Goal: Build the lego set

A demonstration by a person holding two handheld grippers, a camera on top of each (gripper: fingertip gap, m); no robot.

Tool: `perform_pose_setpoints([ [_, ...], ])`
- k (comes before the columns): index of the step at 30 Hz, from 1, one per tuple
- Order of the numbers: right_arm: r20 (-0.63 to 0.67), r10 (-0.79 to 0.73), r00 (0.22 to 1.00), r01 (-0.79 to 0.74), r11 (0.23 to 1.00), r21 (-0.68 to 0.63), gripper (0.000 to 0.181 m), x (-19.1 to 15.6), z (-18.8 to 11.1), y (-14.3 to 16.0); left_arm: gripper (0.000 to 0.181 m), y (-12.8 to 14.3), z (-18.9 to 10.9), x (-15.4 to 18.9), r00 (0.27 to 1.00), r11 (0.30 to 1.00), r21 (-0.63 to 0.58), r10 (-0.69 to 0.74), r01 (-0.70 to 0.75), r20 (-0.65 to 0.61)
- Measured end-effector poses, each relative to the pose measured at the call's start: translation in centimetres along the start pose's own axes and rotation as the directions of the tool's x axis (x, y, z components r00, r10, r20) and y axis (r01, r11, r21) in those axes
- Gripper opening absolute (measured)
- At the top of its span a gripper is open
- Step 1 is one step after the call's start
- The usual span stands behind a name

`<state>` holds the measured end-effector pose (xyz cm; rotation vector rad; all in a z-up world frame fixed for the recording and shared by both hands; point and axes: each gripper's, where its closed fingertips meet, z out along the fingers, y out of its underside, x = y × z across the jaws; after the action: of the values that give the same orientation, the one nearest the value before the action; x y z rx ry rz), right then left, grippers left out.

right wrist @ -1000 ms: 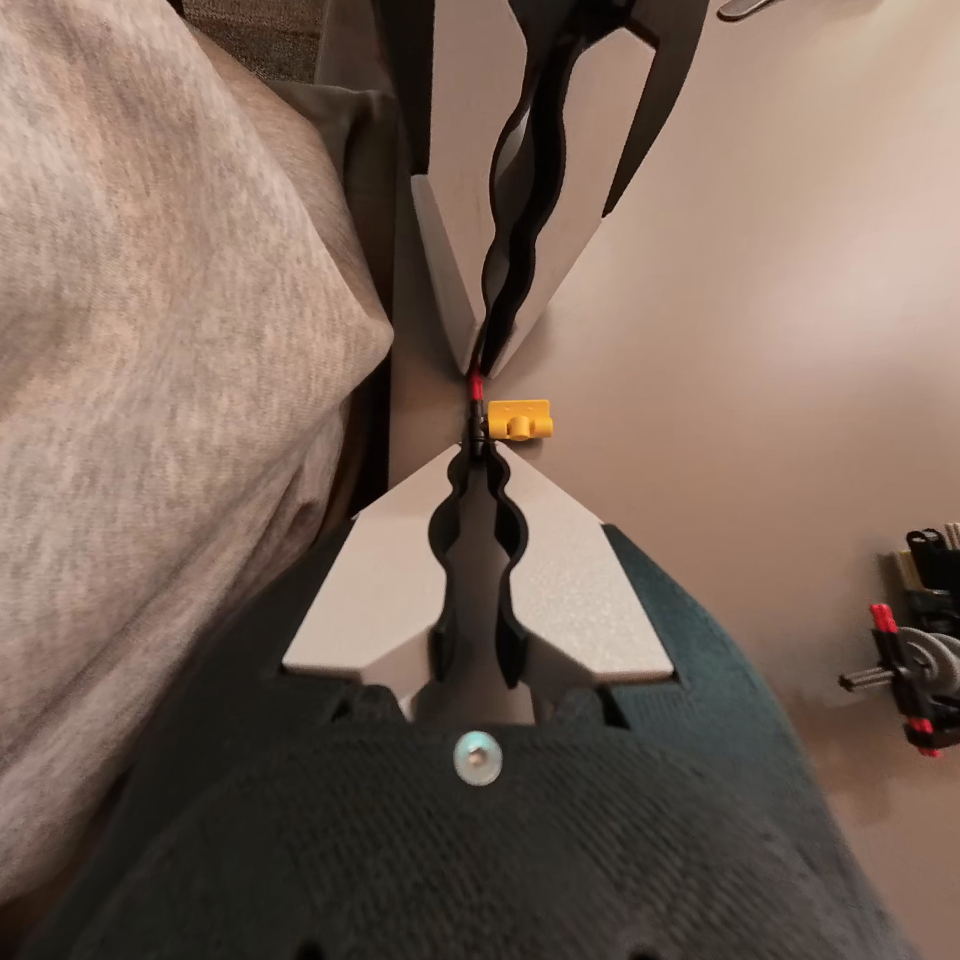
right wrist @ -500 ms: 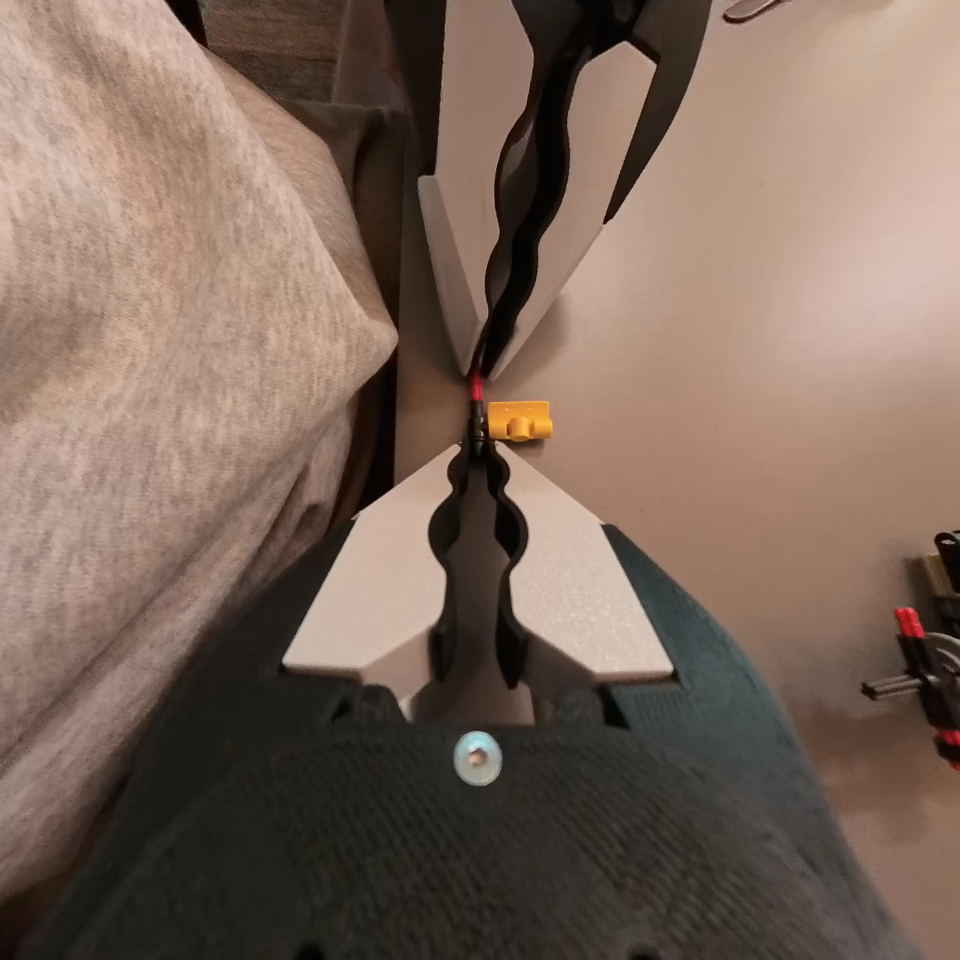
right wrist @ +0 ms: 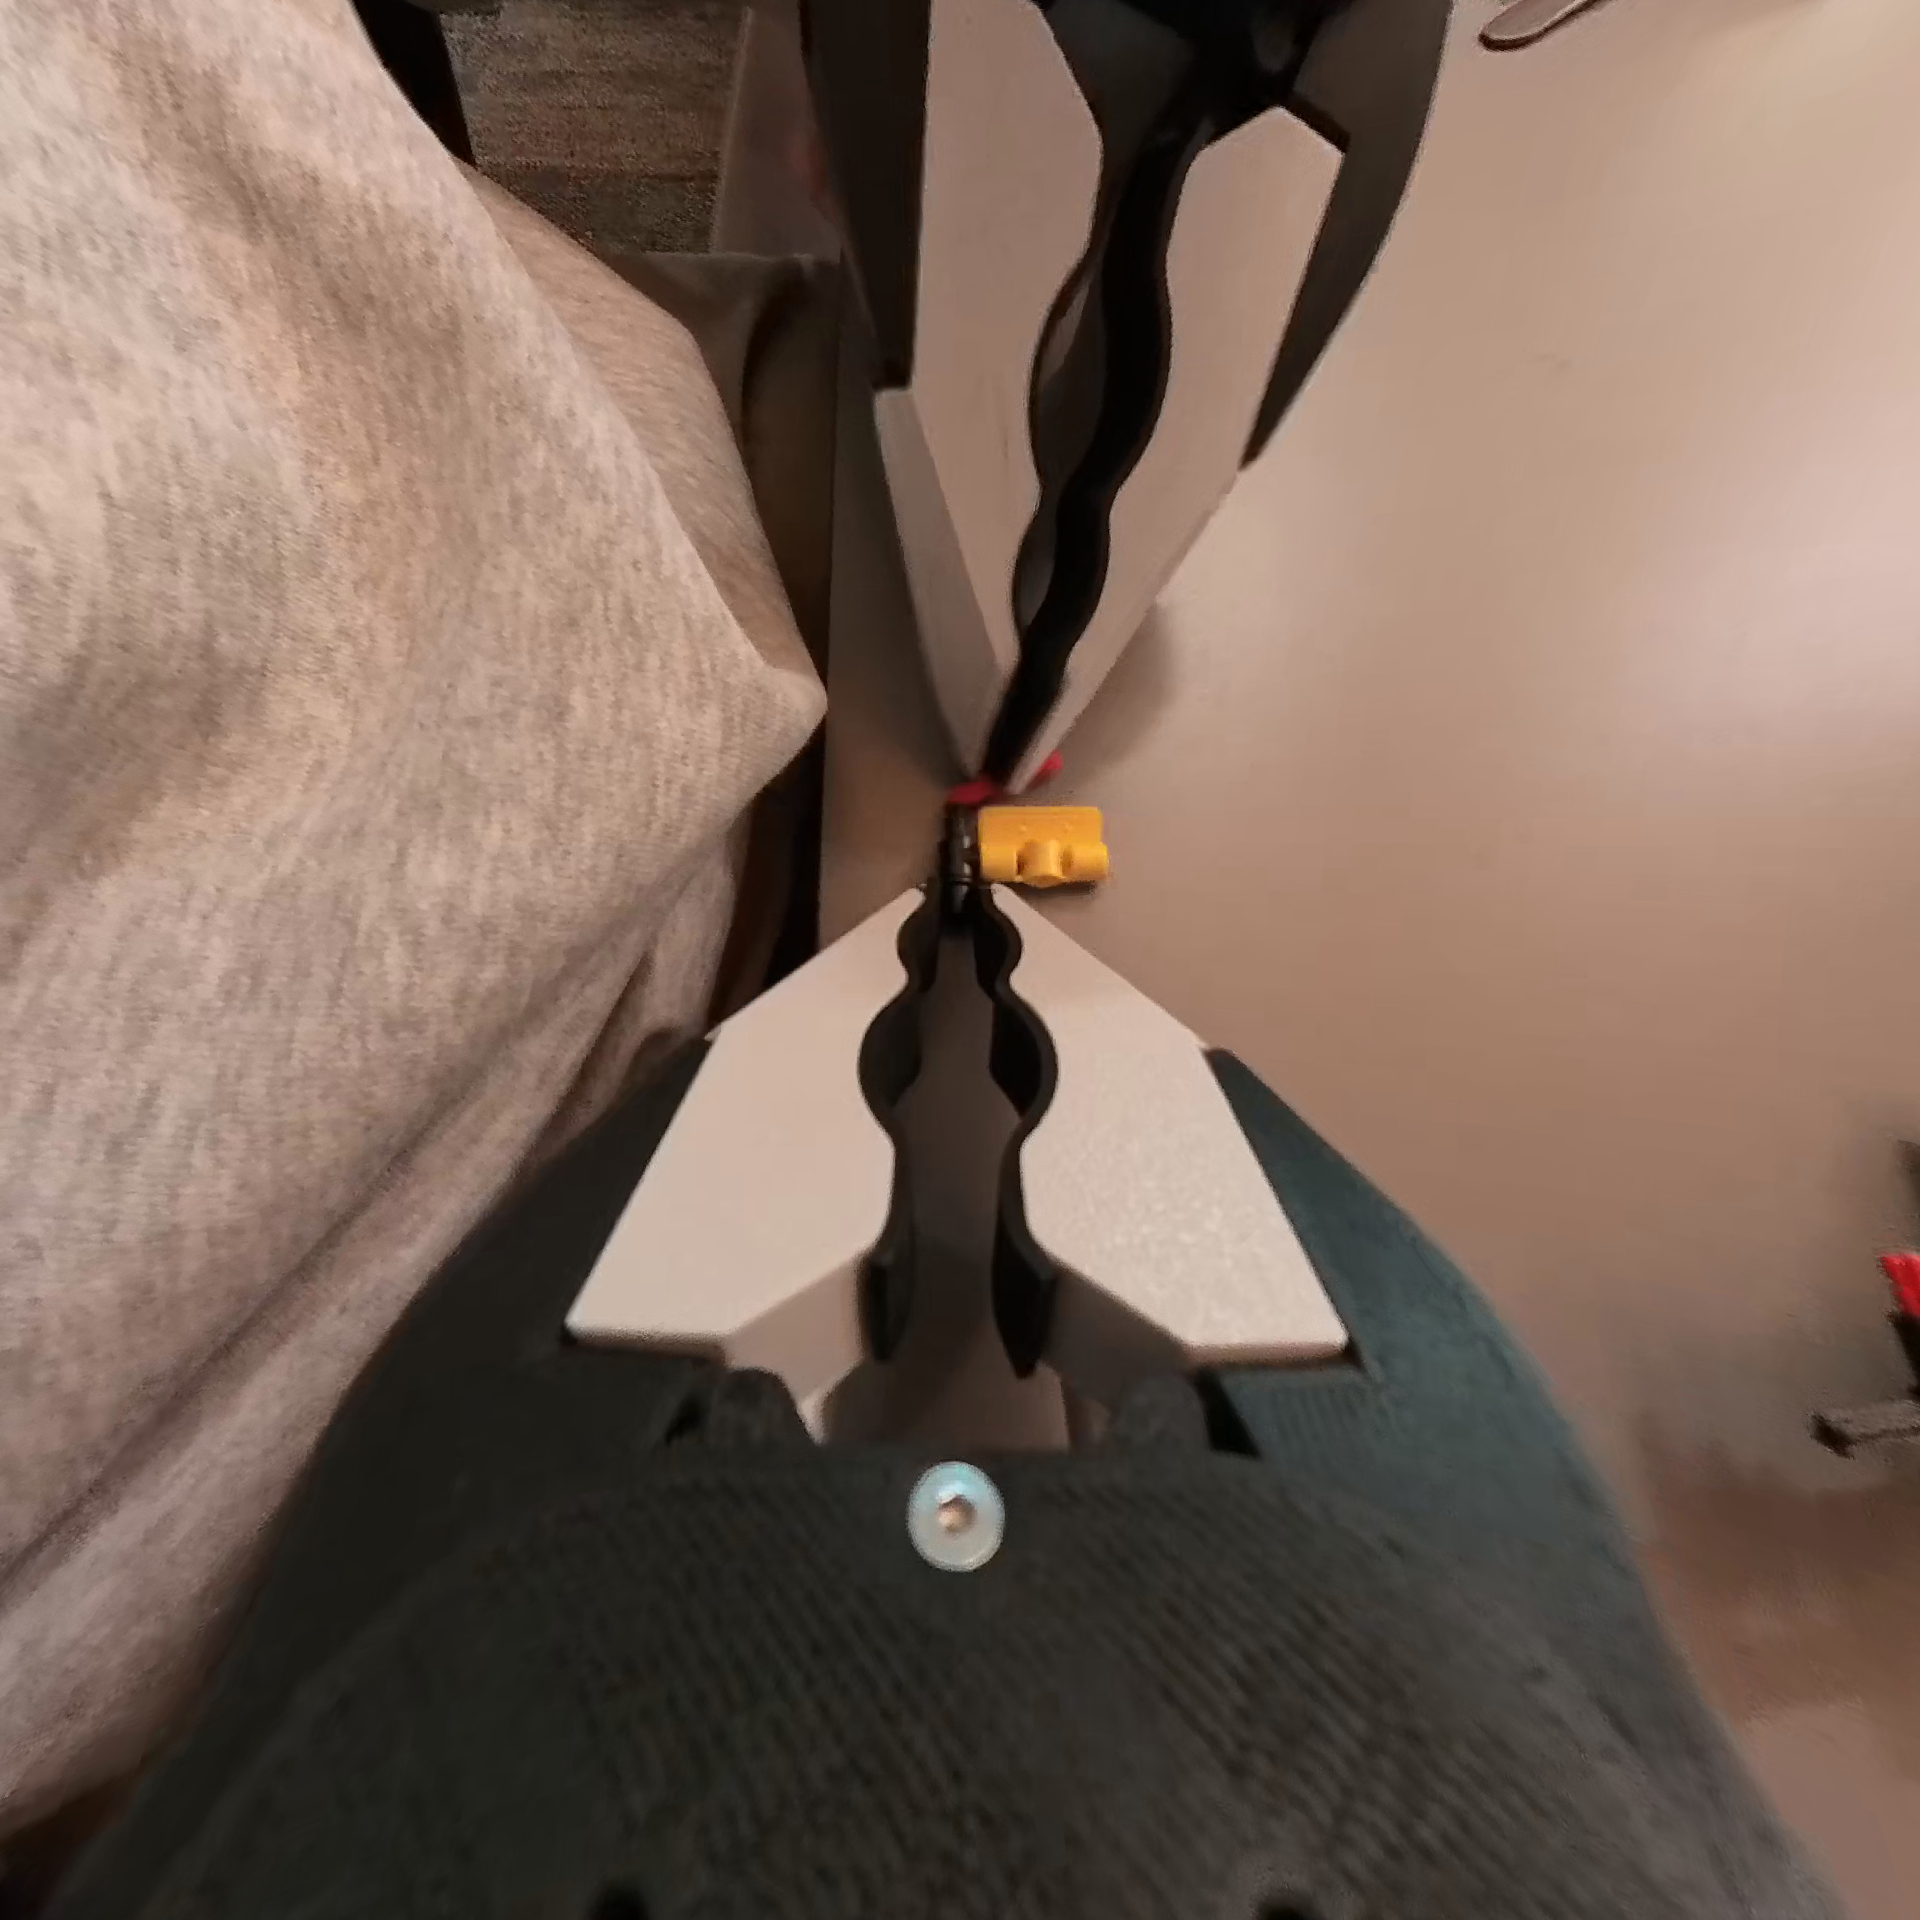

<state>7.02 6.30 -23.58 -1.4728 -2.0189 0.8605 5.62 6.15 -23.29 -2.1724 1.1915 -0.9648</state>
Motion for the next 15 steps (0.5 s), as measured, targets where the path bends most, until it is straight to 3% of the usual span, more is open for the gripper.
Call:
perform_pose_setpoints([
  [15,-0.024,0.008,1.0,-0.008,1.0,0.007,0.005,0.26,0.03,-0.18,0.0,-0.44,-0.81,-0.05,1.0,0.999,0.049,0.001,-0.002,0.023],
])
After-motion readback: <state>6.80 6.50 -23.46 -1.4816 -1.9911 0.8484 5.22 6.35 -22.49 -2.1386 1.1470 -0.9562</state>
